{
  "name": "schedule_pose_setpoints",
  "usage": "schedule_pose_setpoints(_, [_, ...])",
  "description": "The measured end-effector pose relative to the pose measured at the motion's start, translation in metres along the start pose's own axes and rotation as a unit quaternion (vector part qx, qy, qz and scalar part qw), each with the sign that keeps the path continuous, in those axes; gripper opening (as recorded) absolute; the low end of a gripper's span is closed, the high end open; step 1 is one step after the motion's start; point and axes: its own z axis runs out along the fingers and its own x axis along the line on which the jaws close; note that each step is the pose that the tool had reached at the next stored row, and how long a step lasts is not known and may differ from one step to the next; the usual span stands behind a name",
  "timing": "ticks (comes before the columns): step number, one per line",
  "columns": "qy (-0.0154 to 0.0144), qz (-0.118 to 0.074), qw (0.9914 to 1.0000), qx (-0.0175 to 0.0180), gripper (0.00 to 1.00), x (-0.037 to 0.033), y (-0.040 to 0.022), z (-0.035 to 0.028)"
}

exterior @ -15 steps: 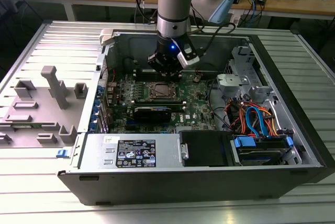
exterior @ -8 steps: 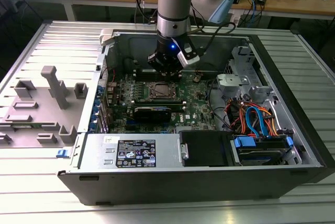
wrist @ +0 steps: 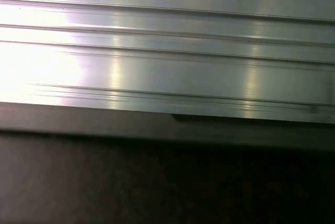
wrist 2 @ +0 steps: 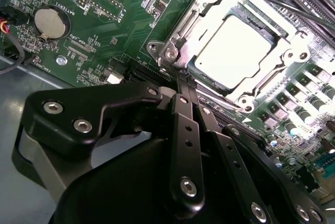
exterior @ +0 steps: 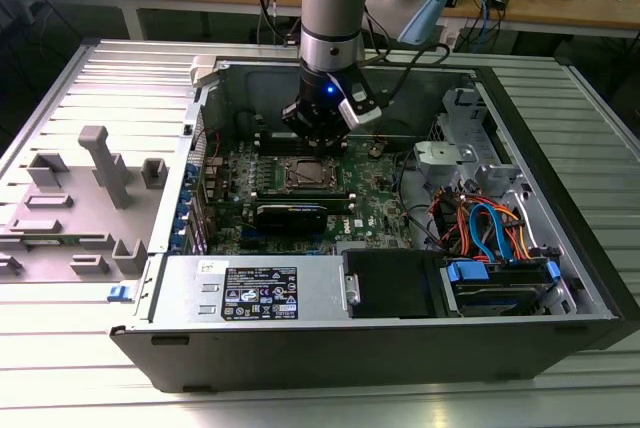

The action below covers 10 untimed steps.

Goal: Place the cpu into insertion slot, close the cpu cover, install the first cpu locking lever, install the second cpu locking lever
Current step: 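Install the first cpu locking lever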

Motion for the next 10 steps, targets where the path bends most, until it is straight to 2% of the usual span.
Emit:
schedule_pose_setpoints(3, [0.0001, 0.000, 0.99999, 0.0041, 0.11, 0.0000, 0.0001, 0.0015])
schedule_pose_setpoints(10, [0.0002, 0.000, 0.99999, 0.0049, 0.11, -0.0002, 0.0024, 0.0023])
